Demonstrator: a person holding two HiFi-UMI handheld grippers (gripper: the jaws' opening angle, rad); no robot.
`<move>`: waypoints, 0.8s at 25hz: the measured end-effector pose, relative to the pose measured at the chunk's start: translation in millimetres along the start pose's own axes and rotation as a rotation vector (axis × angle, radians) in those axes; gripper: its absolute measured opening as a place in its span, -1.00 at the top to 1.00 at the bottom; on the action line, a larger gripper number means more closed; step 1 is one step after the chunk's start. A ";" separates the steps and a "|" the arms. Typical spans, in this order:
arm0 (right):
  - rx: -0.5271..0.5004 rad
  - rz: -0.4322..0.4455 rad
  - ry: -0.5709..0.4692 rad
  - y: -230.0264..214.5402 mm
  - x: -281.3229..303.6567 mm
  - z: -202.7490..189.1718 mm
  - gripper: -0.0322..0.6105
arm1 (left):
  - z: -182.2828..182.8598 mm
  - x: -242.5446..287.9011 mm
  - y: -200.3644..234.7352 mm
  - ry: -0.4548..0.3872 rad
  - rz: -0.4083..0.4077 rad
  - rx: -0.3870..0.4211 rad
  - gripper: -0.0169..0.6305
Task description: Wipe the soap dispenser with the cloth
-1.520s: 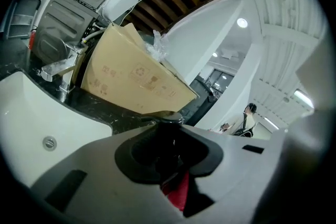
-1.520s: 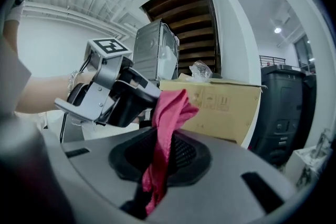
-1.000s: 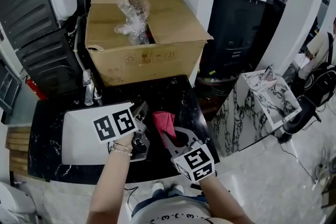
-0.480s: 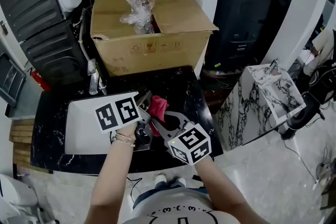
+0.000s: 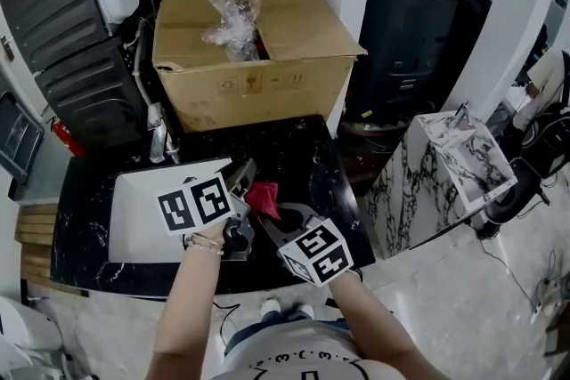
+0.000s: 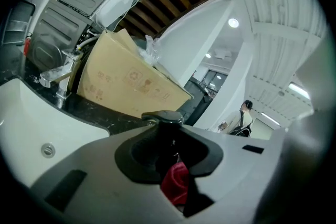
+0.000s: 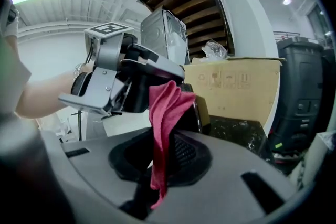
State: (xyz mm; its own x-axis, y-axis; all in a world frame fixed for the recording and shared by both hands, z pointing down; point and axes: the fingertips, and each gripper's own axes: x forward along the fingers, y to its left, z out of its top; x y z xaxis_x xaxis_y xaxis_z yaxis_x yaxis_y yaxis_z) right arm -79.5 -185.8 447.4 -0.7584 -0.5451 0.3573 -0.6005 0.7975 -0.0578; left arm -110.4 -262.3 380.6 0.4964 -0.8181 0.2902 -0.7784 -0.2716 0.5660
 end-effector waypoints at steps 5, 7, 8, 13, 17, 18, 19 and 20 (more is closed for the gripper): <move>0.004 -0.042 0.074 -10.8 -5.8 -20.7 0.73 | 7.7 -5.4 -13.1 -0.041 -0.088 0.133 0.66; -0.003 -0.046 0.089 -13.6 -12.4 -26.6 0.73 | 10.3 -8.5 -20.9 -0.055 -0.142 0.198 0.66; -0.011 -0.042 0.094 -13.7 -17.0 -29.4 0.73 | 11.3 -10.5 -24.7 -0.061 -0.172 0.231 0.66; 0.000 -0.032 0.056 -16.2 -44.2 -33.0 0.73 | 12.9 -24.4 -42.1 -0.101 -0.320 0.431 0.66; 0.061 -0.043 -0.056 -26.5 -59.5 -11.6 0.73 | 14.5 -32.8 -45.9 -0.125 -0.403 0.507 0.66; 0.085 -0.042 -0.094 -29.3 -61.9 -3.6 0.73 | 14.9 -35.1 -46.6 -0.127 -0.425 0.519 0.67; 0.112 -0.040 -0.133 -31.7 -64.0 4.6 0.73 | 15.4 -37.4 -47.4 -0.128 -0.446 0.525 0.67; 0.140 -0.034 -0.170 -33.4 -65.8 12.4 0.73 | 16.0 -39.7 -48.1 -0.128 -0.464 0.528 0.67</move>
State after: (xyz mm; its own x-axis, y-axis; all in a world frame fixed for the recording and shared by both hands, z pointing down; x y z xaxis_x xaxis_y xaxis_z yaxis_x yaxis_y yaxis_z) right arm -12.6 -179.7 414.3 -0.7614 -0.6166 0.2001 -0.6472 0.7404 -0.1815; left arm -98.8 -224.9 329.5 0.7978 -0.6030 -0.0015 -0.5959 -0.7888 0.1507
